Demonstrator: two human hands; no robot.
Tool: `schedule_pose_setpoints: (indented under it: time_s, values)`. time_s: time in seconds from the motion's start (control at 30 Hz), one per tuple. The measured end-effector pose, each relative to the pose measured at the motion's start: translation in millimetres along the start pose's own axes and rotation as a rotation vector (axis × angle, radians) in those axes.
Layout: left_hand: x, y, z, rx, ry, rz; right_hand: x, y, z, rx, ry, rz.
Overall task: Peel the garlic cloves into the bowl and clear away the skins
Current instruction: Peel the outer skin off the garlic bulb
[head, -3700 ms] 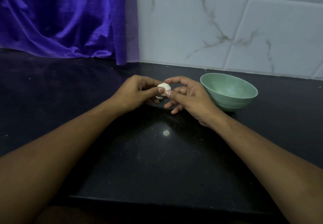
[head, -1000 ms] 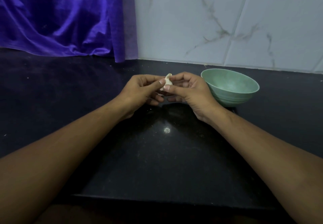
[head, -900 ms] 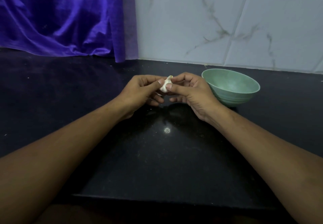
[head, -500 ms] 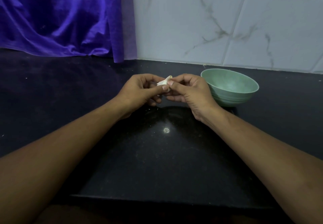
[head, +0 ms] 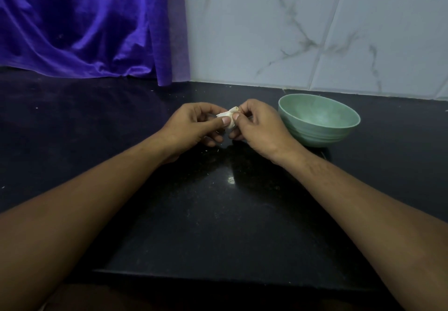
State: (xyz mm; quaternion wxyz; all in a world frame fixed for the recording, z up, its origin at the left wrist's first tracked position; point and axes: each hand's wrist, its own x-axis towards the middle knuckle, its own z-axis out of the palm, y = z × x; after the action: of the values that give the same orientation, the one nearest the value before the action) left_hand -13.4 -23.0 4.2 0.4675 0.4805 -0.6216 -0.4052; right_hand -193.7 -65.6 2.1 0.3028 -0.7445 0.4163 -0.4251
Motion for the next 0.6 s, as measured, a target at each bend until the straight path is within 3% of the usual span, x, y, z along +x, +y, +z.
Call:
schedule_pose_setpoints:
  time_s: [0.33,0.6]
  values:
    - [0,4,-1,-0.155,0.017,0.007,-3,-1,-7,0.087,-0.077,0.090]
    - [0,4,-3,-0.193,0.006,0.011,-10,-13,-16,-0.278,-0.085,0.015]
